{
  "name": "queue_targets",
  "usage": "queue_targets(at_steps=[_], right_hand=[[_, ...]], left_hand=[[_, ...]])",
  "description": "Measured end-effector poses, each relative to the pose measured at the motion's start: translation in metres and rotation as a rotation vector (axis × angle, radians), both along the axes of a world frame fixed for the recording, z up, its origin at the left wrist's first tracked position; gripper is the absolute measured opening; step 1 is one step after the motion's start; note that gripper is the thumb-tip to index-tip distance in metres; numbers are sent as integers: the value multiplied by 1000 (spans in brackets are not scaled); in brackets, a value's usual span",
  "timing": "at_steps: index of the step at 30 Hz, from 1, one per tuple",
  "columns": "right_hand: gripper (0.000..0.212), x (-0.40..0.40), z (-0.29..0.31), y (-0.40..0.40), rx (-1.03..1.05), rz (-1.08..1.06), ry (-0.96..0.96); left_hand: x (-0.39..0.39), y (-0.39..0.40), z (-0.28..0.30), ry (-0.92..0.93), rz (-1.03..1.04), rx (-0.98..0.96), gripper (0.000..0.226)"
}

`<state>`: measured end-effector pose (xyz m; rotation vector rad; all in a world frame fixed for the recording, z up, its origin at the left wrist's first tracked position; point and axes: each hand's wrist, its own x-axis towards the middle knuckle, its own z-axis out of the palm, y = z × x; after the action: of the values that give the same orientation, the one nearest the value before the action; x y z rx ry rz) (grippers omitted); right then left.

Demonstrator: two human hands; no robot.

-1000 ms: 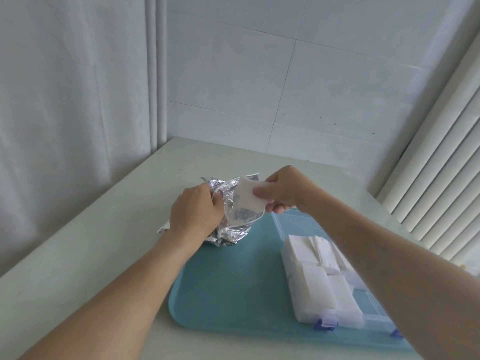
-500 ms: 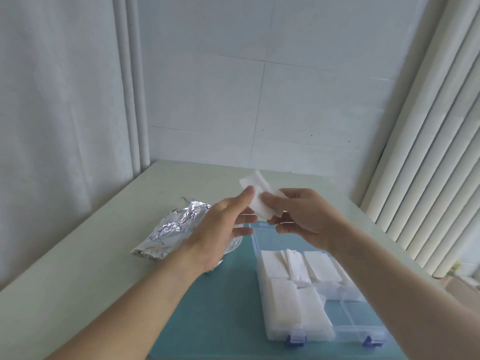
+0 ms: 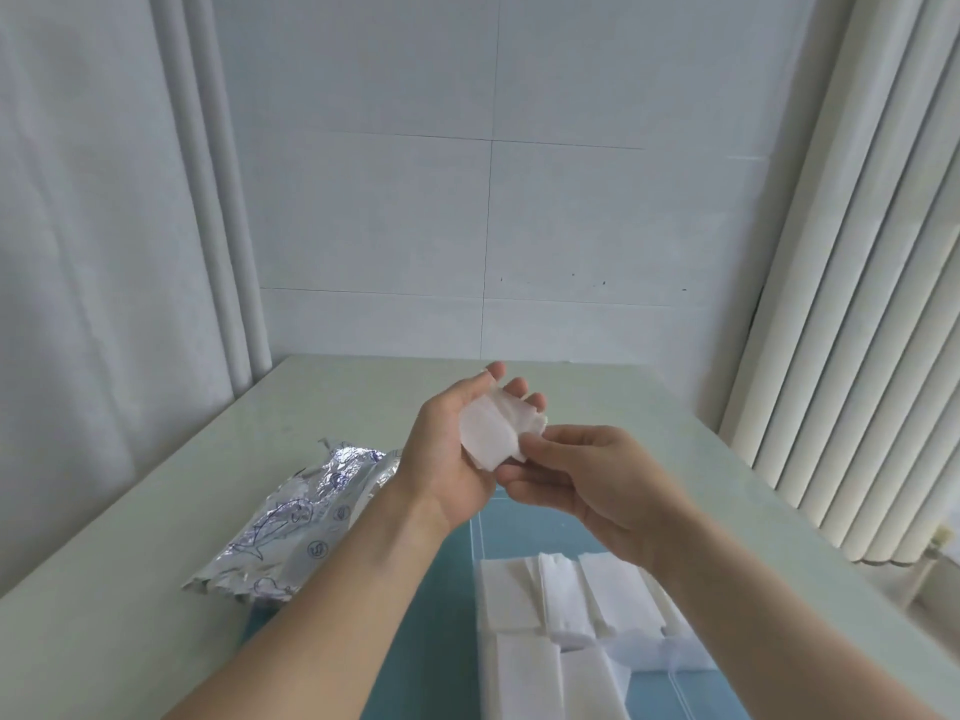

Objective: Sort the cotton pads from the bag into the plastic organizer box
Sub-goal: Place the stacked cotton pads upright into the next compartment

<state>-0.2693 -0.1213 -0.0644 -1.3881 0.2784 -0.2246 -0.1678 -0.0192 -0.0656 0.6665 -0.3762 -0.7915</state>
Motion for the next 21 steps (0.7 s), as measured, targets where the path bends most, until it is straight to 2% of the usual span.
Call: queue_targets(at_steps=[2,4,6,7,8,10,12,14,16,18,21], right_hand=[[29,0,4,-3,-185,61,112],[32,-8,15,-15,-621,106,300],[26,-12,26,-33,-1000,-5,329],[39,-12,27,-40,-1058,-63,254],[64,-11,27,-42,-1087,-64,164],[109,-3,20,-37,-1160,92,33],[123,8,9,-30,-1174,195,6],[115,14,7,-28,-1138,164,2],[90,19,7,-31,-1121,122,-56],[69,21,9,-32,-1124,125,-83],[64,24,9,-34,-1158,114,-74]], left_hand=[[4,-6,-1,34,-2,5,12],[9,-12,-2,51,36,60,7],[12,-12,-2,41,3,146,7],[13,-11,-4,44,-53,200,7],[14,-10,-4,49,-120,255,7],[15,-8,-8,27,-236,332,10],[15,-9,-11,-72,-303,376,13],[14,-11,-11,-147,-338,390,13],[11,-11,-10,-188,-333,385,11],[10,-9,-8,-211,-324,379,19],[10,-8,-8,-208,-306,394,31]])
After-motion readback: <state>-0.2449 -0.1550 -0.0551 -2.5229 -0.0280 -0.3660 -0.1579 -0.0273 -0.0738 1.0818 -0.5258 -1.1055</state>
